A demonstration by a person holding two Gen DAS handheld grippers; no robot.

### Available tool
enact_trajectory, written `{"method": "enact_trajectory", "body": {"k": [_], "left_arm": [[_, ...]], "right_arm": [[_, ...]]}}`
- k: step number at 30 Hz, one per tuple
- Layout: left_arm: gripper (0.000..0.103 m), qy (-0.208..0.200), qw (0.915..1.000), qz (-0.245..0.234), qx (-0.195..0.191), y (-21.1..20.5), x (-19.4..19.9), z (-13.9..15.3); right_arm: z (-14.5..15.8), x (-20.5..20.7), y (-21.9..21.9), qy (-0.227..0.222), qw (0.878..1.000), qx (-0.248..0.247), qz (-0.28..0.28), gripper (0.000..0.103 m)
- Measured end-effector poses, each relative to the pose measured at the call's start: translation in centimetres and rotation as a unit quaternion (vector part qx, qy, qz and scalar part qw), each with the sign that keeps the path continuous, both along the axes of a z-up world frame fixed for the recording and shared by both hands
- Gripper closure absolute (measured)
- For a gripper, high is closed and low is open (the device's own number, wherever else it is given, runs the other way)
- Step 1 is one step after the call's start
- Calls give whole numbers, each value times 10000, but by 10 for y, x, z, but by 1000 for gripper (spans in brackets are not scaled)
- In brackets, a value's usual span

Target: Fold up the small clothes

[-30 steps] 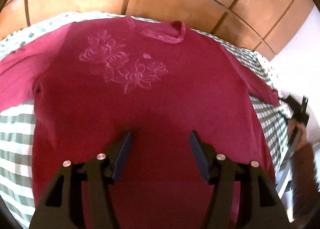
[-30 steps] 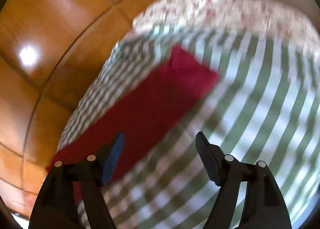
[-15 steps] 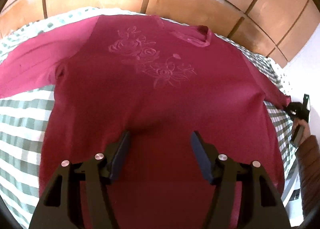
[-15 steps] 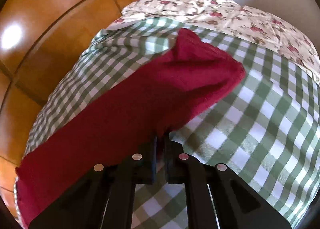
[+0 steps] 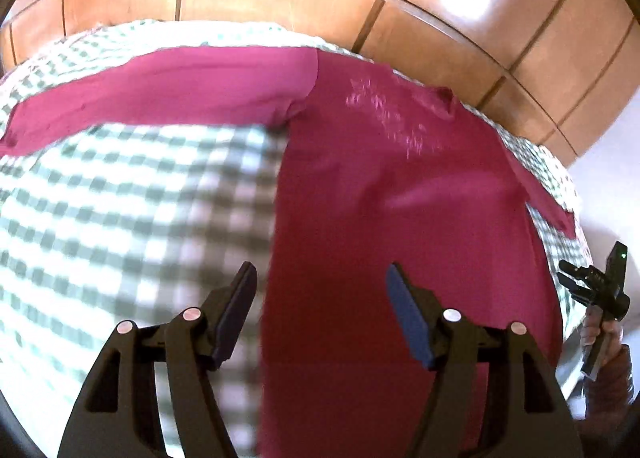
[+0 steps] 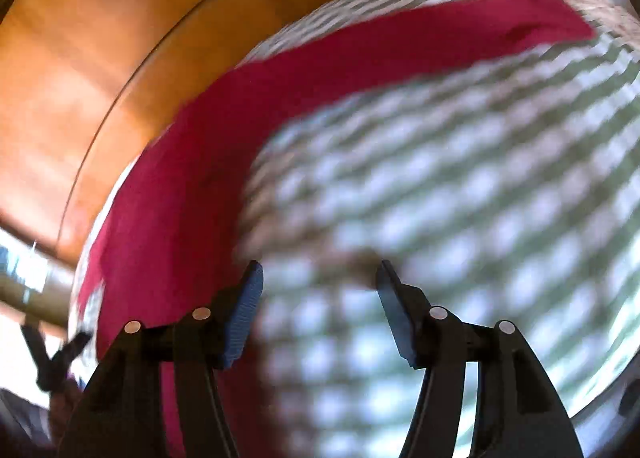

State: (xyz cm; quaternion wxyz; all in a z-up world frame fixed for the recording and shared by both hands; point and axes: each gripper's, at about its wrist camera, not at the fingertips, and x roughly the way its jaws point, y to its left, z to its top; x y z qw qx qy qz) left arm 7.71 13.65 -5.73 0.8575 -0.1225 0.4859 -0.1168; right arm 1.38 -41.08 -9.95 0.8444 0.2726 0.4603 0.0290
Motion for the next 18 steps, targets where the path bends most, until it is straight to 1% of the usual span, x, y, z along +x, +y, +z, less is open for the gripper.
{"method": "enact_trajectory", "body": {"k": [2, 3, 4, 5, 6, 7, 8, 9, 10, 12, 13, 14, 15, 16, 17, 18], "left_arm": [[38, 75, 9999, -129, -18, 5, -13, -7], [40, 155, 9995, -249, -110, 5, -20, -13], [52, 218, 9990, -349, -194, 5, -25, -18], [64, 281, 9985, -418, -235, 4, -29, -22], [70, 347, 9979, -498, -223, 2, -33, -28], [84, 333, 9979, -533, -144, -1, -36, -31], [92, 324, 9978, -579, -82, -3, -38, -33], [93, 337, 9977, -581, -62, -2, -40, -34], [93, 344, 9978, -557, -124, 1, -41, -35], [93, 354, 9978, -540, -167, 2, -42, -36], [93, 326, 9977, -586, -69, -1, -43, -34], [89, 291, 9976, -627, 41, -3, -43, -31], [88, 263, 9977, -614, 67, -3, -43, -28], [80, 220, 9981, -584, 2, -2, -41, -23], [69, 139, 9984, -540, -75, 0, -40, -18], [64, -24, 9990, -414, -181, 2, -36, -10]], "right_arm": [[-2, -20, 28, 66, 9994, -63, 320, 53], [-2, -28, 40, 106, 9988, -145, 457, 64], [-3, -36, 51, 176, 9977, -276, 598, 76], [-4, -43, 61, 241, 9963, -408, 718, 84], [-5, -47, 67, 278, 9952, -488, 805, 96], [-3, -51, 74, 300, 9934, -661, 884, 96], [2, -56, 81, 302, 9905, -937, 957, 97], [5, -59, 82, 281, 9894, -1046, 967, 97], [5, -62, 79, 272, 9891, -1100, 944, 97], [-4, -61, 78, 418, 9872, -1243, 907, 97], [-6, -60, 79, 459, 9856, -1317, 955, 97], [-5, -60, 82, 460, 9838, -1402, 1017, 97], [-3, -57, 85, 455, 9834, -1391, 1075, 97], [1, -54, 83, 392, 9853, -1278, 1068, 96], [3, -51, 80, 334, 9872, -1190, 1006, 95], [6, -45, 71, 257, 9898, -1098, 873, 87]]}}
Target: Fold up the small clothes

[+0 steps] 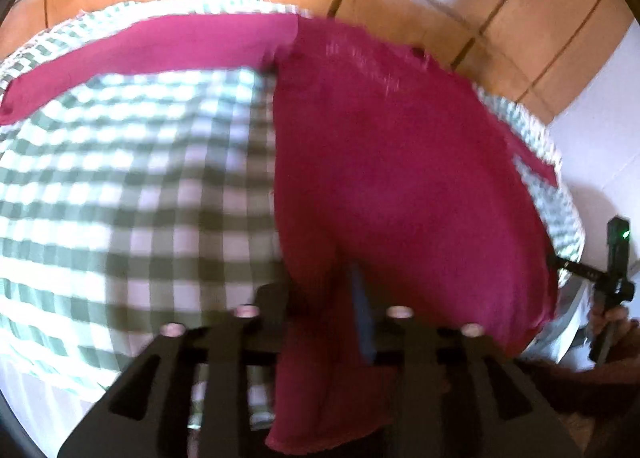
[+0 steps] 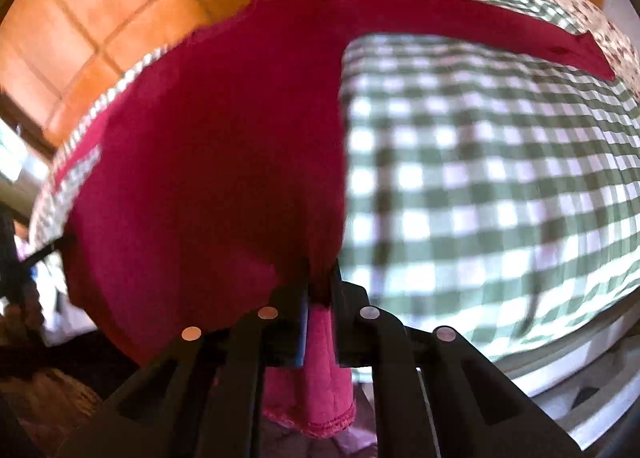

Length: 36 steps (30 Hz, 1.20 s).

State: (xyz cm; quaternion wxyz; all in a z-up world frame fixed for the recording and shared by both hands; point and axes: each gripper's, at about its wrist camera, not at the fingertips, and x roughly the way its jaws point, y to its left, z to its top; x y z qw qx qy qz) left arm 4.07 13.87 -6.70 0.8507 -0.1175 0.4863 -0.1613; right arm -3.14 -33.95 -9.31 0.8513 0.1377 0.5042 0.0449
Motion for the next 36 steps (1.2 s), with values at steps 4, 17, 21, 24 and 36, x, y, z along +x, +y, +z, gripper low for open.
{"method": "enact_trajectory", "body": {"k": [4, 17, 21, 24, 36], "left_arm": [[57, -269, 9994, 135, -152, -5, 20, 18], [57, -111, 9992, -383, -97, -90, 84, 18], [57, 25, 9992, -357, -159, -95, 101, 13], [57, 101, 9990, -286, -331, -92, 113, 11], [57, -47, 9955, 5, -947, -69, 137, 28]], "right_arm": [[11, 23, -63, -400, 9911, 300, -1237, 52], [-15, 131, -284, -584, 8827, 898, -4576, 62], [17, 157, -273, -695, 9122, 376, -4019, 98], [60, 171, -231, -1212, 9386, 346, -3213, 98], [123, 253, 46, -1899, 9782, 820, 196, 98]]}}
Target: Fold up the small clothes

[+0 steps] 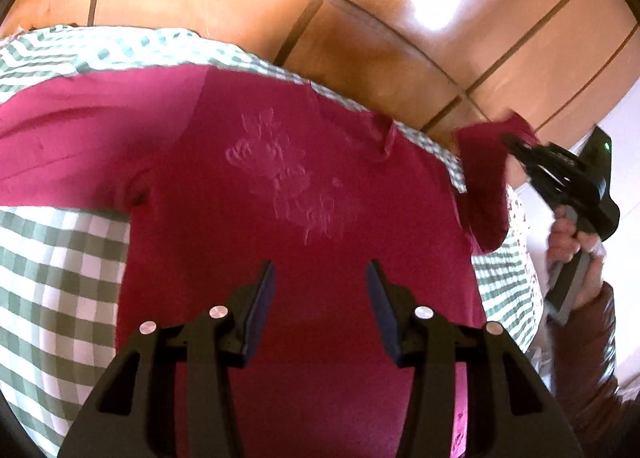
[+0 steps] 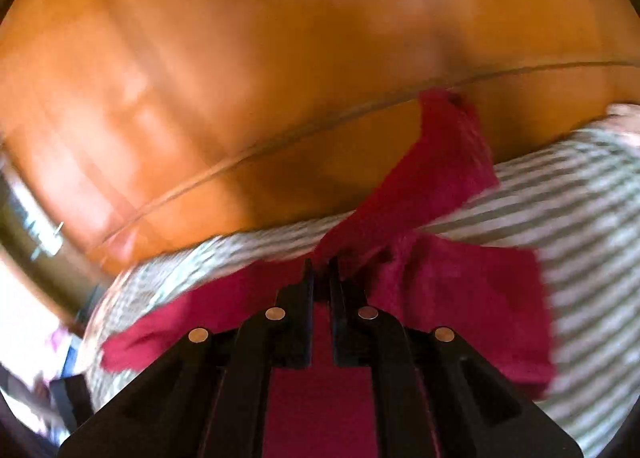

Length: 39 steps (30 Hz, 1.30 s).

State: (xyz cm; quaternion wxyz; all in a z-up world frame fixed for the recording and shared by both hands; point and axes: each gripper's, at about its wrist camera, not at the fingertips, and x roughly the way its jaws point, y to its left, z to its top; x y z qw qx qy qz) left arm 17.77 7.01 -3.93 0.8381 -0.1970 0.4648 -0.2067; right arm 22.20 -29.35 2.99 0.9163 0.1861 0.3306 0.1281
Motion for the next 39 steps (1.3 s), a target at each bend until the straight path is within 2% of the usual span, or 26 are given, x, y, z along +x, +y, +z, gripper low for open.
{"method": "enact_trajectory", "body": {"k": [3, 4, 5, 6, 7, 13, 18, 19, 21, 22, 23, 27, 30, 32, 34, 35, 36, 37, 38, 39], "left_arm": [[57, -30, 9999, 23, -99, 7, 4, 3], [56, -37, 9999, 47, -96, 8, 5, 3], [55, -34, 9999, 58, -104, 9, 7, 3], [55, -13, 9999, 54, -147, 11, 11, 1], [54, -1, 9999, 73, -144, 11, 14, 1], [54, 83, 9994, 186, -269, 14, 44, -3], [54, 371, 9986, 342, -152, 6, 77, -22], [56, 449, 9981, 390, -146, 5, 84, -28], [74, 524, 9978, 384, -142, 0, 95, -36], [96, 492, 9982, 346, -53, -4, 98, -35], [103, 444, 9986, 284, 15, -9, 101, -33], [103, -186, 9998, 61, 32, -26, 106, -1], [103, -594, 9982, 75, 68, -26, 105, 21], [103, -629, 9977, 179, 191, -22, 106, 23], [103, -469, 9968, 393, 509, -14, 109, 15], [102, -358, 9973, 417, 495, -6, 109, 9], [96, -184, 9981, 460, 373, 2, 106, -1], [71, -57, 9982, 522, 277, 9, 104, -8], [51, 23, 9983, 560, 166, 14, 101, -12], [49, 117, 9984, 539, -124, 19, 100, -20]], "right_arm": [[-15, 4, 65, 136, 9961, -3, 870, 98], [-17, 2, 80, 157, 9945, -26, 1032, 94], [-19, 1, 90, 184, 9927, -3, 1196, 86], [-20, -4, 93, 198, 9924, 44, 1212, 60], [-20, -10, 88, 161, 9939, 114, 1086, 50], [-18, -57, 40, 158, 9987, 93, 477, 50], [-42, -94, -16, 555, 9983, -111, -96, 50], [-49, -99, -21, 619, 9978, -166, -162, 50], [-61, -101, -29, 743, 9967, -188, -284, 50], [-63, -99, -32, 773, 9963, -180, -319, 50], [-65, -95, -33, 760, 9963, -186, -346, 50], [-64, -61, -18, 650, 9968, -365, -289, 50], [-68, -26, -2, 634, 9930, -924, -375, 50], [-79, -5, 2, 708, 9860, -1403, -557, 50], [-94, 8, -2, 927, 9800, -1599, -743, 50], [-105, 14, -6, 1088, 9756, -1698, -869, 50], [-112, 14, -9, 1092, 9746, -1725, -921, 51], [-115, 12, -11, 989, 9762, -1684, -944, 51], [-117, 8, -12, 901, 9771, -1657, -983, 51], [-118, 7, -11, 857, 9769, -1672, -1017, 51]]}}
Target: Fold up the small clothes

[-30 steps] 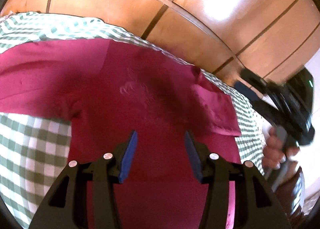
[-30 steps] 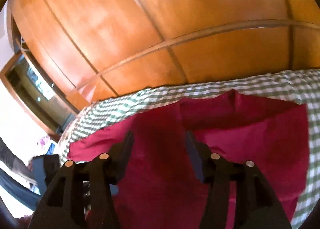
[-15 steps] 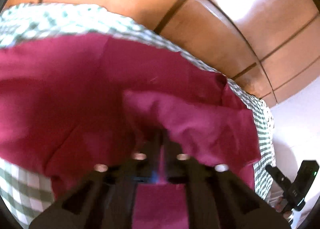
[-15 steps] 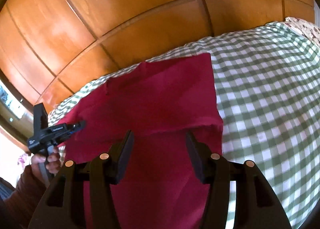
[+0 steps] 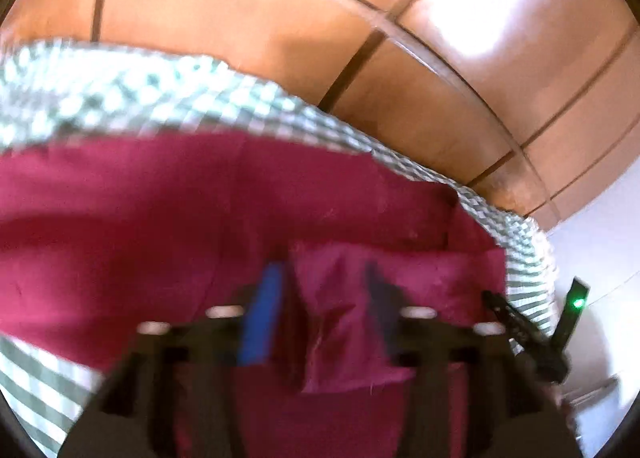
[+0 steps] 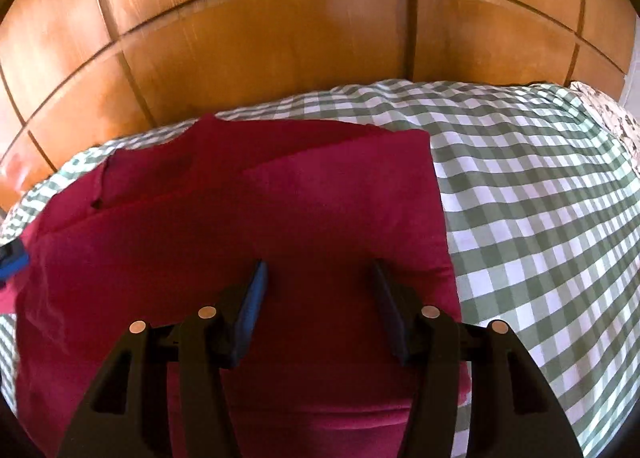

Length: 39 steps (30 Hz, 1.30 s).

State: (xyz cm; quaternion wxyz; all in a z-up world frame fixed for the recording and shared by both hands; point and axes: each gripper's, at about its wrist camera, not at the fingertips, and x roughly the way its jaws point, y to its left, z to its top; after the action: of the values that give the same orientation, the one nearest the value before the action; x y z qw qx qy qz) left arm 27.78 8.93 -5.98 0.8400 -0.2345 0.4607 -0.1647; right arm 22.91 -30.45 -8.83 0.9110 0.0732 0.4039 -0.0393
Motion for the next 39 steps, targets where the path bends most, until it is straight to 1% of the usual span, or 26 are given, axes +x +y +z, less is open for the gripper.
{"method": "enact_trajectory", "body": {"k": [1, 3, 5, 6, 7, 8, 12, 14, 15, 16, 17, 18, 19, 21, 23, 24, 26, 27, 28, 29, 31, 32, 35, 37, 38, 39], "left_arm": [[49, 60, 9999, -29, -151, 2, -1, -5], [55, 81, 9998, -36, -182, 0, -3, -11], [74, 55, 9998, -162, -54, -11, -2, -14], [81, -11, 9997, -230, 43, -21, -1, -14], [100, -72, 9994, -319, 124, -29, 1, -11], [101, -153, 9988, -411, 202, -34, 2, -8], [101, -712, 9967, -171, 362, -35, 3, 14], [101, -768, 9947, 49, 676, -30, 6, 14], [101, -521, 9947, 136, 872, -29, 12, 4], [100, -176, 9952, 112, 960, -28, 18, -9], [96, 76, 9949, 88, 998, -27, 20, -23], [96, -24, 9952, 115, 976, -26, 16, -25], [90, -76, 9949, 194, 991, -24, 12, -24], [83, 1, 9953, 378, 894, -18, 6, -21], [73, -7, 9950, 570, 821, -8, -5, -15], [71, -52, 9944, 674, 817, -2, -15, -10], [67, -64, 9939, 804, 750, 12, -33, -6], [65, -31, 9938, 898, 657, 24, -46, -3], [63, -12, 9935, 966, 594, 34, -56, -2], [61, 12, 9927, 1071, 546, 47, -68, -3], [61, 97, 9896, 1387, 378, 84, -94, -7], [61, 124, 9879, 1525, 265, 101, -106, -9], [63, 242, 9758, 2174, 8, 164, -137, -20], [63, 253, 9636, 2658, -107, 207, -156, -27], [63, 255, 9566, 2897, -182, 227, -162, -29], [63, 269, 9446, 3261, -274, 253, -169, -33]], "right_arm": [[-1, -1, 1, -30, 10000, -42, -14, 51], [-2, -1, 3, -50, 9999, -102, -35, 50], [-2, -1, 2, -49, 9999, -86, -38, 50], [-3, -1, 2, -56, 10000, -67, -37, 50], [-3, -1, 2, -65, 10000, -52, -37, 50], [-3, -2, 1, -77, 10000, -48, -42, 50], [0, -6, 3, -185, 9994, -214, -192, 50], [-2, -6, 5, -190, 9989, -324, -272, 50], [-3, -5, 6, -185, 9987, -381, -266, 49], [-4, -4, 9, -173, 9985, -450, -259, 48], [-5, -4, 9, -164, 9984, -481, -261, 48], [-5, -4, 10, -166, 9982, -508, -262, 48], [-5, -4, 10, -173, 9982, -515, -264, 48], [-6, -4, 10, -163, 9981, -535, -268, 47], [-6, -4, 11, -133, 9977, -604, -277, 46], [-5, -4, 11, -116, 9976, -622, -280, 46], [0, -5, 11, -69, 9969, -712, -341, 39], [4, -8, 13, -90, 9956, -813, -446, 29], [11, -15, 14, -203, 9945, -853, -573, 28], [18, -23, 17, -334, 9948, -754, -596, 28], [27, -42, 26, -493, 9964, -518, -464, 22], [29, -53, 34, -504, 9974, -394, -319, 22], [29, -79, 61, -472, 9986, -124, 201, 22], [24, -93, 81, -419, 9977, -110, 518, 22], [17, -98, 95, -331, 9969, -171, 691, 22], [12, -101, 102, -285, 9965, -230, 757, 22]]}}
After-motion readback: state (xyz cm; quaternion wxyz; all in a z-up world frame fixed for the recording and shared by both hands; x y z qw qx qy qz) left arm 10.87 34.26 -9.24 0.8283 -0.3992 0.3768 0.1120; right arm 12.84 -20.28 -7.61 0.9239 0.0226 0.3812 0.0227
